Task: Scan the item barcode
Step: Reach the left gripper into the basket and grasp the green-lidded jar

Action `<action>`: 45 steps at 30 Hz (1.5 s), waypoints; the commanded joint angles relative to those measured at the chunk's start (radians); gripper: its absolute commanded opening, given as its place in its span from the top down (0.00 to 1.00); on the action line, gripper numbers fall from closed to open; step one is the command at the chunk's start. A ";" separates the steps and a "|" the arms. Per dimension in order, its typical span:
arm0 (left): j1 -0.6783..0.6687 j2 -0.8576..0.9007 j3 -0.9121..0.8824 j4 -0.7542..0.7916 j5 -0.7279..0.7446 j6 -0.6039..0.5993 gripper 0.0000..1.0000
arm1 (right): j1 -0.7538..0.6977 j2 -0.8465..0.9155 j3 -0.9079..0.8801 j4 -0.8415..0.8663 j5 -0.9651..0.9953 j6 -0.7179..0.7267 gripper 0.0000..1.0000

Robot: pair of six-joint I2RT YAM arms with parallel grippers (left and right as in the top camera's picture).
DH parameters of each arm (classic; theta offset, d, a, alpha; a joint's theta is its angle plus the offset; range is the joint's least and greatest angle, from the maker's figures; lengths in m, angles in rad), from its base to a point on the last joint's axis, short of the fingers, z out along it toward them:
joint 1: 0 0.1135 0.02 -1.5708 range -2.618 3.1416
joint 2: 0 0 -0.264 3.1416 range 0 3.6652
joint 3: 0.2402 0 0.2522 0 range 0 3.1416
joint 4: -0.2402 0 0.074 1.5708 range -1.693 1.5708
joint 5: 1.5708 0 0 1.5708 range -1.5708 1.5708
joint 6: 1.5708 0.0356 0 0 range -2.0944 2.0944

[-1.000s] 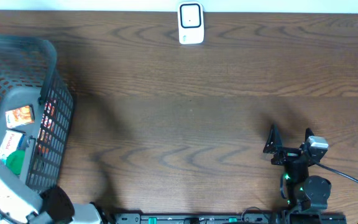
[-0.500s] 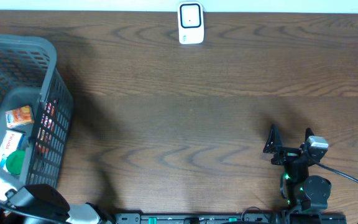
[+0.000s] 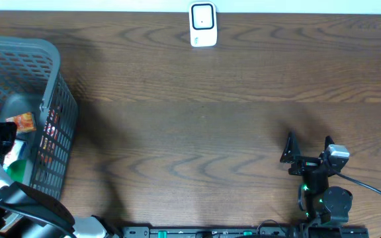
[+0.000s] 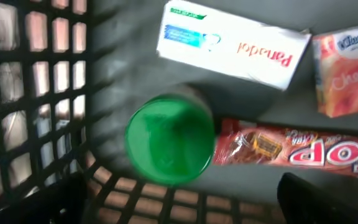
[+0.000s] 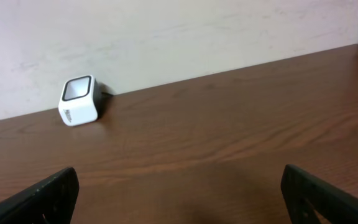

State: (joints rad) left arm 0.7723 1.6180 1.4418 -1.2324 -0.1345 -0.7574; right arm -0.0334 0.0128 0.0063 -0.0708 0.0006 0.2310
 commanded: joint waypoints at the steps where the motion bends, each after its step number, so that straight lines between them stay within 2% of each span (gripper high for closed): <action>1: 0.003 -0.031 -0.061 0.041 -0.016 0.059 0.02 | -0.005 -0.002 -0.001 -0.004 0.009 0.008 0.01; 8: 0.005 -0.031 -0.163 0.118 0.004 0.061 0.02 | -0.005 -0.002 -0.001 -0.004 0.009 0.008 0.01; 15: 0.032 -0.031 -0.180 0.127 0.014 0.066 0.02 | -0.005 -0.002 -0.001 -0.004 0.009 0.008 0.01; 23: 0.098 -0.031 -0.207 0.143 0.095 0.106 0.02 | -0.005 -0.002 -0.001 -0.004 0.009 0.008 0.01; 33: 0.108 -0.031 -0.428 0.380 0.150 0.133 0.02 | -0.005 -0.002 -0.001 -0.004 0.009 0.008 0.01; 45: 0.108 -0.030 -0.468 0.453 0.149 0.133 0.02 | -0.005 -0.002 -0.001 -0.004 0.009 0.008 0.01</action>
State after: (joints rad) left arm 0.8761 1.5959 0.9882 -0.7807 0.0174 -0.6373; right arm -0.0334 0.0128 0.0063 -0.0708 0.0006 0.2306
